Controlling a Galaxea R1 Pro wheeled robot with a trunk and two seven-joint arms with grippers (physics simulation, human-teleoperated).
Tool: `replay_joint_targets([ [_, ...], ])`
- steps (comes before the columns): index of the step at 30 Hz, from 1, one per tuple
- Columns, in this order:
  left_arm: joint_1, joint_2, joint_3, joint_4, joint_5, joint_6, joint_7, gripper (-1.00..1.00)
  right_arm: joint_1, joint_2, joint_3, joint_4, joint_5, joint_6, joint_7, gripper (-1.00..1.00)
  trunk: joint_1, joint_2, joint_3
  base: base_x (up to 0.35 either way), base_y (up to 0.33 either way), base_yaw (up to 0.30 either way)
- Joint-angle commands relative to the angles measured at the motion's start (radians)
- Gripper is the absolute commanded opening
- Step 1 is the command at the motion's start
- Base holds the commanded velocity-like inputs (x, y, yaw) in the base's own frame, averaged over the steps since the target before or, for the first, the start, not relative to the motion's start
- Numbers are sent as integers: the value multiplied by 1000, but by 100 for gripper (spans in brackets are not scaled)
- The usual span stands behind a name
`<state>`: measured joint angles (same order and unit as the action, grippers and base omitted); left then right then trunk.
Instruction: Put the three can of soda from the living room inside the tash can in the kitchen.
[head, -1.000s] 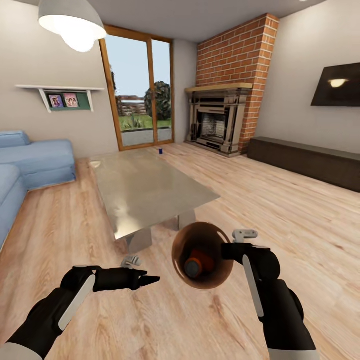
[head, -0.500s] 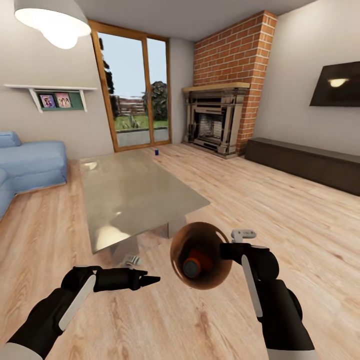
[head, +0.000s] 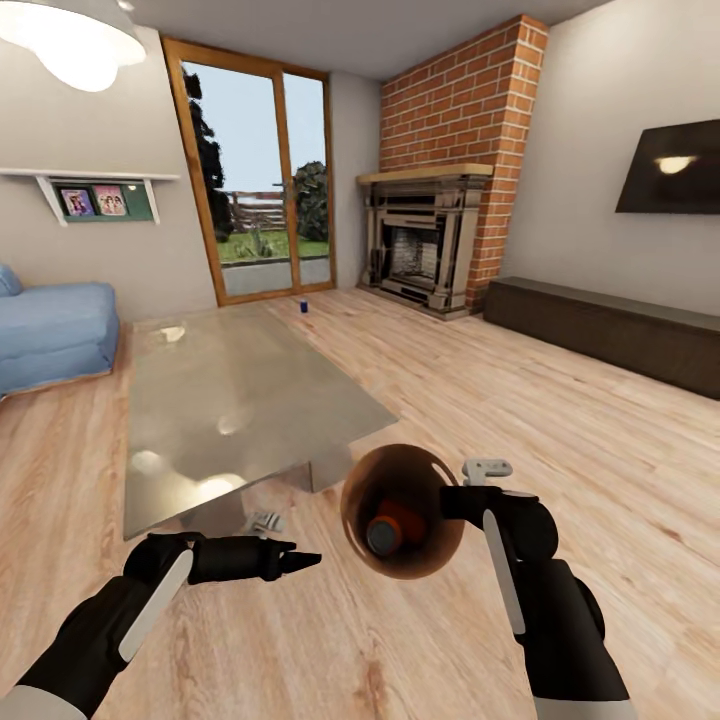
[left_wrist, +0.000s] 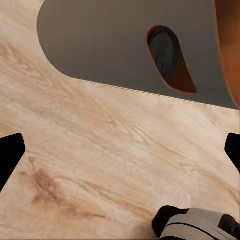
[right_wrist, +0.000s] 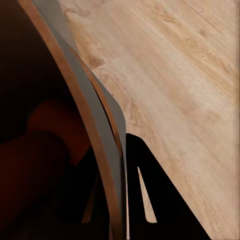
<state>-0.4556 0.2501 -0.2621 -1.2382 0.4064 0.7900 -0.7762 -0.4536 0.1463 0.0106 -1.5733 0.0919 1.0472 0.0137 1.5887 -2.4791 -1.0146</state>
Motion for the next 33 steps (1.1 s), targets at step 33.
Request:
replay_joint_targets([
  [33, 0, -12, -2, 0, -1, 0, -2, 100, 0, 0, -1, -1, -20, 0, 3, -100, 0, 0, 0, 219, -280, 0],
])
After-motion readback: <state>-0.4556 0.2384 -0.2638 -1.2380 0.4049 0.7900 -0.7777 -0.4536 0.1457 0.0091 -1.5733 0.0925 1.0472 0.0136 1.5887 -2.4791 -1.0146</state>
